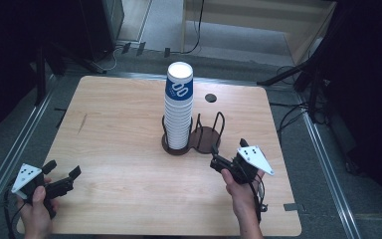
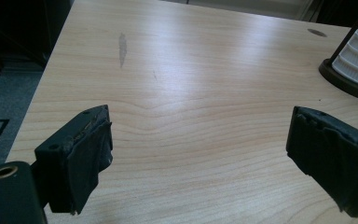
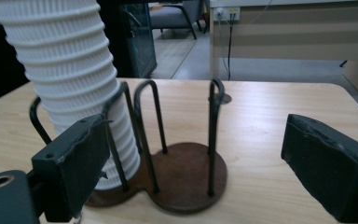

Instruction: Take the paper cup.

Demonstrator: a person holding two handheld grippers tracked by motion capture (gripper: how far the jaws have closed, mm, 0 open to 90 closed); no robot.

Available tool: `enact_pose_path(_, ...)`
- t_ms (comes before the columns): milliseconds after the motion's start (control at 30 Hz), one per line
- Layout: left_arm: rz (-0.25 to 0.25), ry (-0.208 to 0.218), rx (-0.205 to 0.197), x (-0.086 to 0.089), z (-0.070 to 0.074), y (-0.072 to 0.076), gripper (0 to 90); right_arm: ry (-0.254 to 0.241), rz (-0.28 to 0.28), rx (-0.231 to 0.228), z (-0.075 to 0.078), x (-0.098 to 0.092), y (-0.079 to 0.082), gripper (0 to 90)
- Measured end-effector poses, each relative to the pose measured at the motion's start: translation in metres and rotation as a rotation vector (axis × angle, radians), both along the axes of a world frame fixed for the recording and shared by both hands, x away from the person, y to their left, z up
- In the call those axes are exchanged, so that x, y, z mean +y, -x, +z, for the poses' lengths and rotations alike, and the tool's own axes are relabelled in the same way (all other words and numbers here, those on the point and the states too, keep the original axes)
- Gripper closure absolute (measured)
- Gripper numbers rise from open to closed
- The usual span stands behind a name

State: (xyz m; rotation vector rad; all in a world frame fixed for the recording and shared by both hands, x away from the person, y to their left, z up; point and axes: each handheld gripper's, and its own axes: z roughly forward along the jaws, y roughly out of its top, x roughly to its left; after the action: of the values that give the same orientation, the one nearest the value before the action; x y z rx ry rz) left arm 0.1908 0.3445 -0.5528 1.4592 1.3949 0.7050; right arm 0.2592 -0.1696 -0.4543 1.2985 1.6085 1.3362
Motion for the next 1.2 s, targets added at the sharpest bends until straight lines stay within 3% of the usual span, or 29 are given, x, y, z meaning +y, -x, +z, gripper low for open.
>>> enact_pose_path(700,-0.01,0.002,-0.001,-0.001,0.0,-0.001,8.3,-0.006,0.056,-0.069,0.025,0.054,-0.02,7.9)
enact_pose_path(1200,-0.017,0.004,-0.001,0.0,0.0,-0.001,8.3,-0.015,0.087,-0.087,0.041,0.081,-0.033,7.8)
